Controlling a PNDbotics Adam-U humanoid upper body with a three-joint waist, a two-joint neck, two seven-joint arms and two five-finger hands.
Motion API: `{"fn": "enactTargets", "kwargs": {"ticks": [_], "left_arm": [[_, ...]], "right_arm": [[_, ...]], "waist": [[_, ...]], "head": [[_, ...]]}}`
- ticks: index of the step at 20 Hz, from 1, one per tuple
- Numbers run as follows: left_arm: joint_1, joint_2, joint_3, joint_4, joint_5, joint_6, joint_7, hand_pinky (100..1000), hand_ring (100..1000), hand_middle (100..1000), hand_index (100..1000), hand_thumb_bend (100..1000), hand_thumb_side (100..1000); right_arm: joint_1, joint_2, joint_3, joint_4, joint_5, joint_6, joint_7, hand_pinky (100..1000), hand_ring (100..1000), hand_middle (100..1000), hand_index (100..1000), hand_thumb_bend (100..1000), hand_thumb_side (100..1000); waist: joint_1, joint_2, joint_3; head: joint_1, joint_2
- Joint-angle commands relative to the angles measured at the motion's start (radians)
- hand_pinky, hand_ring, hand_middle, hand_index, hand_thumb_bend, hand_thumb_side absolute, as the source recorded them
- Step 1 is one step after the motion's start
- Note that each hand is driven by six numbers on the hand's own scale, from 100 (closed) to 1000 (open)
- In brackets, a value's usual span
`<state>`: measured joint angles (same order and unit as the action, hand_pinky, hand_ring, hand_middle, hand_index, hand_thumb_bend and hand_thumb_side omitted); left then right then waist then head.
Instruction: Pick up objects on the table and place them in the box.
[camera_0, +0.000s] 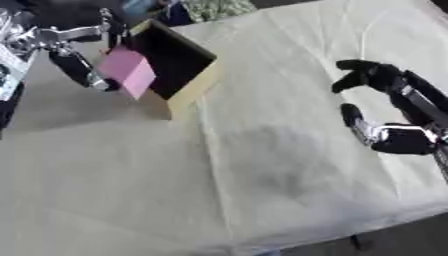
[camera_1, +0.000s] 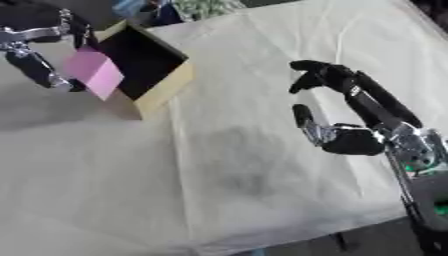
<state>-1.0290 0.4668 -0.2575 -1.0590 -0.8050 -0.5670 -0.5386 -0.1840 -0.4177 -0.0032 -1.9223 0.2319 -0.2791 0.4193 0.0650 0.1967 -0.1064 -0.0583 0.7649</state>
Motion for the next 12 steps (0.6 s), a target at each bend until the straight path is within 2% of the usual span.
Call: {"fn": "enactTargets", "kwargs": {"ticks": [1,6,12], "left_arm": [[-0.036,-0.003,0.026,0.011,-0.034,-0.022,0.022,766,564,449,671,441,100],[-0.052,-0.020,0.041,0.021,-0.062,-0.010,0.082,767,564,451,671,436,100],[-0.062,-0.031,0.049,0.034,-0.087,0.001,0.107,767,567,457,679,438,100]], "right_arm": [[-0.009,-0.005,0.001,-0.005,-0.013,-0.004,0.008,784,757,633,937,100,410],[-0.010,-0.003,0.004,-0.002,-0.015,-0.005,0.015,784,757,633,937,100,413],[-0.016,-0.004,0.010,-0.001,-0.019,-0.009,0.023,785,758,632,937,100,418]], "waist": [[-0.005,-0.014,-0.004],[-0.004,-0.014,-0.012],[-0.001,-0.010,-0.024]], "head": [[0.016,0.005],[0.027,0.005],[0.036,0.005]]}}
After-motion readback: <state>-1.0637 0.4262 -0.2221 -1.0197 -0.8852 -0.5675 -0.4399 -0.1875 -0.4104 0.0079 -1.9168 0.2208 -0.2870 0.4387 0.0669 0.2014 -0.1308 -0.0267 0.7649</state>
